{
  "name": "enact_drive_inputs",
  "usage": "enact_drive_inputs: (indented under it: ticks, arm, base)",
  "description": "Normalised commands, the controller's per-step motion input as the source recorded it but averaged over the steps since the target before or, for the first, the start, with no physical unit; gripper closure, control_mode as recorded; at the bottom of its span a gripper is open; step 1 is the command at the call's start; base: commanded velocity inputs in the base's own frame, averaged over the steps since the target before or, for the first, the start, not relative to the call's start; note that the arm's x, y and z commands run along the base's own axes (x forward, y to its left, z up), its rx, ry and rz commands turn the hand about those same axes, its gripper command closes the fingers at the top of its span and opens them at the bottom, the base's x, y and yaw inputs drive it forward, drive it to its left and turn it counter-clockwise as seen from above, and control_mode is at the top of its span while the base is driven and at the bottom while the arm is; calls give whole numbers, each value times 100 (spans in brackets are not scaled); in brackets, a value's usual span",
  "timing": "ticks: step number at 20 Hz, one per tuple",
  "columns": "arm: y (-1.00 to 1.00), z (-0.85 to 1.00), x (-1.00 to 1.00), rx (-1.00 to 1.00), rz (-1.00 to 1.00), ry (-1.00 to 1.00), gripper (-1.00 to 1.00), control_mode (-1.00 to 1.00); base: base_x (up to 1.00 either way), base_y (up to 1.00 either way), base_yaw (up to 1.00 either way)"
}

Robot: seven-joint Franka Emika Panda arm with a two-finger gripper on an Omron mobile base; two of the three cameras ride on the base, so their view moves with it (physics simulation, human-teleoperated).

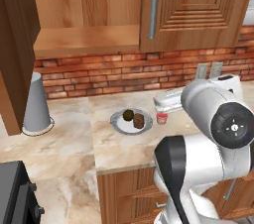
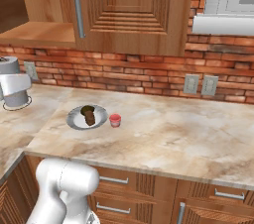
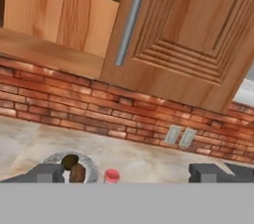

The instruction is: Pick the avocado and bread from the counter and place them on the plate. Then pick the jam from the cabinet and place it next to the plate. Lastly close the cabinet door.

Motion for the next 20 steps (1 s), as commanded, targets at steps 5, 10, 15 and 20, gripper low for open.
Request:
enact_drive_inputs:
  ticks: [5, 10, 15, 20]
  arm:
    - [81, 2, -56, 3, 5, -7, -100, -100]
    - [83, -5, -43, 6, 6, -8, -100, -100]
    - [72, 0, -44, 8, 6, -10, -100, -100]
    - [74, 0, -48, 7, 7, -9, -100, -100]
  base:
    - [0, 0, 0]
    - [0, 0, 0]
    - [0, 0, 0]
    - [0, 0, 0]
